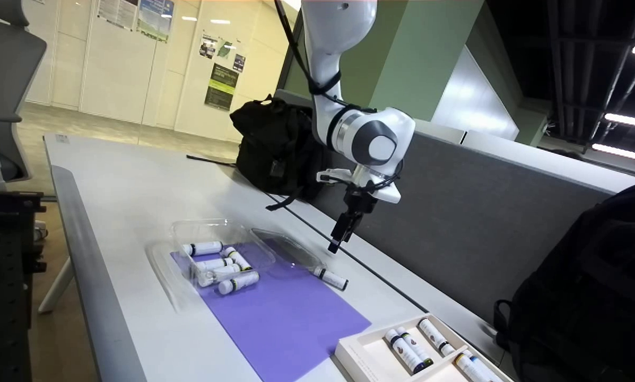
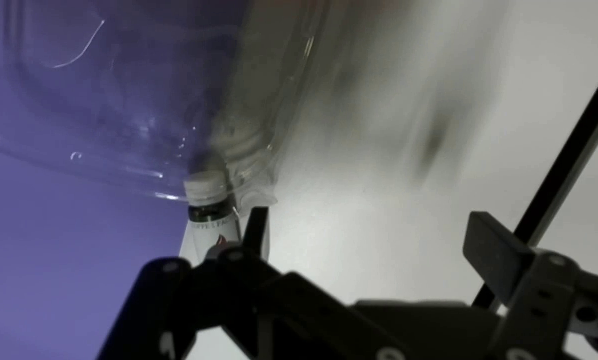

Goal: Pick up the small bottle from the table and put it in the container

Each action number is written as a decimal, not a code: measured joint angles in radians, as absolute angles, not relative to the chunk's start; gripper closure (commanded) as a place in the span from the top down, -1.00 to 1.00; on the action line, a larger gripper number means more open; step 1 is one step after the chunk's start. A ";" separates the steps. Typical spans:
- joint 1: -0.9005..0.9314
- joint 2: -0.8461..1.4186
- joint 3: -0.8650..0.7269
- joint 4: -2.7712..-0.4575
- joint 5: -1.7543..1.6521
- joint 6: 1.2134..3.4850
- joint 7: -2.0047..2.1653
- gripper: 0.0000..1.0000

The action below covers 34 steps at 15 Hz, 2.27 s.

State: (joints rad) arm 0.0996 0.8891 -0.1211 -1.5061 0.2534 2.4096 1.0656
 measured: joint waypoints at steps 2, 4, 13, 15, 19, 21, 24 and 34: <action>0.094 0.888 -0.121 -1.506 0.253 2.410 1.062 1.00; 0.090 0.888 -0.121 -1.506 0.253 2.410 1.061 1.00; 0.066 0.890 -0.144 -1.557 0.245 2.419 1.058 1.00; 0.054 0.892 -0.151 -1.572 0.236 2.418 1.058 1.00; 0.046 0.920 -0.152 -1.577 0.223 2.408 1.058 0.33; 0.050 0.936 -0.150 -1.576 0.217 2.422 1.058 0.06; 0.055 0.932 -0.151 -1.577 0.202 2.418 1.058 -0.32; 0.072 0.872 -0.164 -1.600 0.170 2.494 1.057 -0.85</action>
